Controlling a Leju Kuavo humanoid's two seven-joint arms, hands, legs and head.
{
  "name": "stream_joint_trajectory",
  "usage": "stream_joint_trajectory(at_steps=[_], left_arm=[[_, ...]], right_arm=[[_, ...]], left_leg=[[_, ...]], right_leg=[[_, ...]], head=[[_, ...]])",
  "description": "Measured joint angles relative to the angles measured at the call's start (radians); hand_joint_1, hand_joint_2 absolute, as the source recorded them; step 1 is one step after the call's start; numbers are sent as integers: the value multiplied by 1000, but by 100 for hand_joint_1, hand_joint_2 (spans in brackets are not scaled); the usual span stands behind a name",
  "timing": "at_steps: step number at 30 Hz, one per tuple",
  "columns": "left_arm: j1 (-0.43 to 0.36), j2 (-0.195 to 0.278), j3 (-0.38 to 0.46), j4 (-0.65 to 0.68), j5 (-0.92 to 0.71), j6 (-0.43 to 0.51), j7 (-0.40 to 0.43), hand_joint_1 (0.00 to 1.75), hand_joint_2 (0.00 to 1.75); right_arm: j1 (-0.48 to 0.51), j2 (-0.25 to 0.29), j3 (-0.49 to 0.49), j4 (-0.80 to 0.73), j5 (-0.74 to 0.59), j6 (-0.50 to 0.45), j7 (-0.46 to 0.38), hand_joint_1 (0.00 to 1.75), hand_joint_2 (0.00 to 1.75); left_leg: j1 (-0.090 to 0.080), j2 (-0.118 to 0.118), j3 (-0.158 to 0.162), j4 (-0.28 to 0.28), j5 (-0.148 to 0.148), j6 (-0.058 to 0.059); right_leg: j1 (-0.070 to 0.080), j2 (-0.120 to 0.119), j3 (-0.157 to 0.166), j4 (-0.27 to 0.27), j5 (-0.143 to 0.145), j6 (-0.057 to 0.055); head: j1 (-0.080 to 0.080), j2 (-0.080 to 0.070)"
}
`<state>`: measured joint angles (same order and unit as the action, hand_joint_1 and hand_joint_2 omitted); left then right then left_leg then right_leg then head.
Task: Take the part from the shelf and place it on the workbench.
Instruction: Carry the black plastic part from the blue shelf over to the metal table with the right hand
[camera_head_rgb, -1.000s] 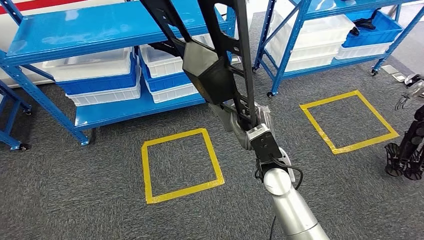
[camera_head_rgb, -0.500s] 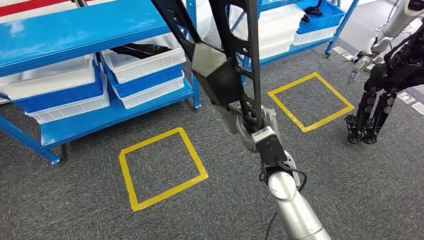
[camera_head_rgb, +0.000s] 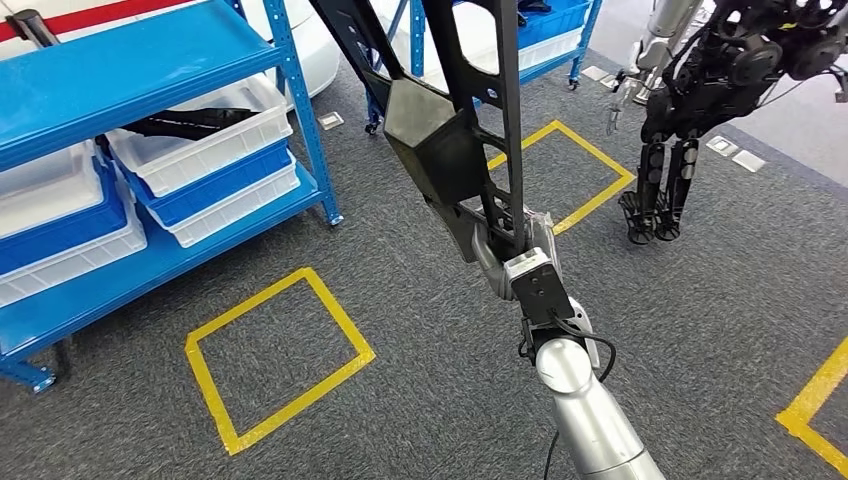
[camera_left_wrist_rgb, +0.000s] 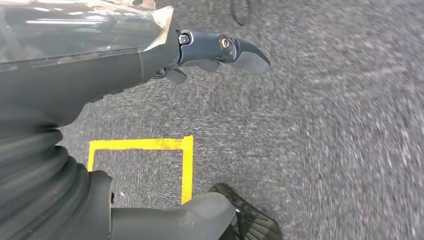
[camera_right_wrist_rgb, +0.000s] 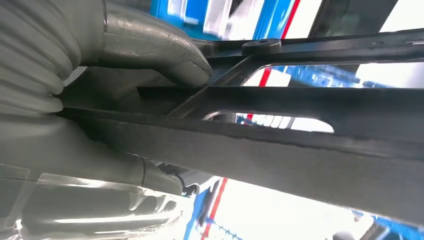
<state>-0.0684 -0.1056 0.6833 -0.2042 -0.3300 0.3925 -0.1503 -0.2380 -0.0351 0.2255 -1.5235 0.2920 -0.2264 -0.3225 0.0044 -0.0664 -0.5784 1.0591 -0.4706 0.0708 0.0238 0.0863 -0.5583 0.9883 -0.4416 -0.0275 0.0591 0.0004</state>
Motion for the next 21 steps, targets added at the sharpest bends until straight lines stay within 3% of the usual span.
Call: stream_joint_trajectory(at_steps=[2, 3, 4, 5, 7, 9, 11, 12, 14, 15, 17, 19, 21], left_arm=[[0, 2, 0, 0, -3, 2, 2, 0, 175], [0, 3, 0, 0, -4, 2, 2, 0, 175], [-1, 2, 0, 0, -6, 2, 2, 0, 175], [-1, 2, -1, -1, -8, 0, 2, 0, 175], [-1, -1, -1, -1, -11, -3, 0, 0, 175], [1, -4, 0, -1, -13, -6, 0, 0, 175], [1, -7, 0, -1, -13, -6, 0, 0, 175], [0, -8, 0, -1, -13, -6, 0, 0, 175], [-1, -9, 0, -1, -13, -6, 0, 0, 175], [-2, -8, 0, -1, -13, -6, 1, 0, 175], [-4, -7, -1, -1, -14, -5, 2, 0, 175], [-7, -8, -1, -1, -15, -4, 5, 0, 175], [-9, -9, -1, -1, -15, -4, 9, 0, 175]], right_arm=[[0, 0, -1, -1, 4, -6, 0, 175, 175], [2, 0, -2, -2, 6, -9, 1, 175, 175], [7, -1, -4, -3, 9, -12, 1, 175, 175], [12, -2, -7, -5, 11, -15, 1, 175, 175], [15, -7, -14, -10, 14, -19, -1, 175, 175], [20, -9, -15, -12, 14, -23, -2, 175, 175], [32, -10, -16, -12, 13, -24, -2, 175, 175], [36, -10, -16, -12, 14, -24, -1, 175, 175], [39, -10, -16, -12, 14, -24, -1, 175, 175], [39, -9, -16, -13, 14, -24, -1, 175, 175], [41, -8, -16, -17, 14, -26, -1, 175, 175], [44, -8, -17, -21, 15, -28, -2, 175, 175], [49, -8, -18, -25, 15, -30, -1, 175, 175]], left_leg=[[-7, -35, 17, -42, 10, 21], [-11, -33, 20, -53, 14, 25], [-12, -16, 27, -69, 19, 24], [-10, 1, 37, -88, 26, 20], [-1, 32, 53, -120, 39, 12], [2, 64, 57, -126, 39, 8], [7, 95, 57, -124, 36, 0], [11, 109, 56, -120, 32, -6], [20, 135, 56, -104, 20, -26], [22, 145, 53, -94, 12, -39], [20, 163, 51, -79, 0, -60], [22, 179, 54, -77, -4, -72], [29, 154, 46, -51, -31, -80]], right_leg=[[-11, 19, -10, 2, 4, 5], [-16, 31, -15, 1, 9, 11], [-20, 37, -19, -2, 12, 16], [-19, 28, -24, -1, 11, 22], [-15, -24, -57, 52, -19, 23], [-26, -65, -124, 182, -70, 29], [-44, -75, -169, 265, -87, 50], [-53, -81, -160, 246, -73, 65], [-69, -115, -88, 113, -23, 97], [-70, -135, -54, 53, -3, 104], [-65, -152, -30, 8, 9, 95], [-61, -130, -40, 16, 10, 72], [-64, -108, -45, 17, 14, 56]], head=[[-1, 0], [-3, 0], [-8, 0], [-10, 0], [-7, 0], [-4, 0], [-4, 0], [-4, 0], [-3, 0], [-2, 0], [-3, 0], [-6, 0], [-7, 0]])
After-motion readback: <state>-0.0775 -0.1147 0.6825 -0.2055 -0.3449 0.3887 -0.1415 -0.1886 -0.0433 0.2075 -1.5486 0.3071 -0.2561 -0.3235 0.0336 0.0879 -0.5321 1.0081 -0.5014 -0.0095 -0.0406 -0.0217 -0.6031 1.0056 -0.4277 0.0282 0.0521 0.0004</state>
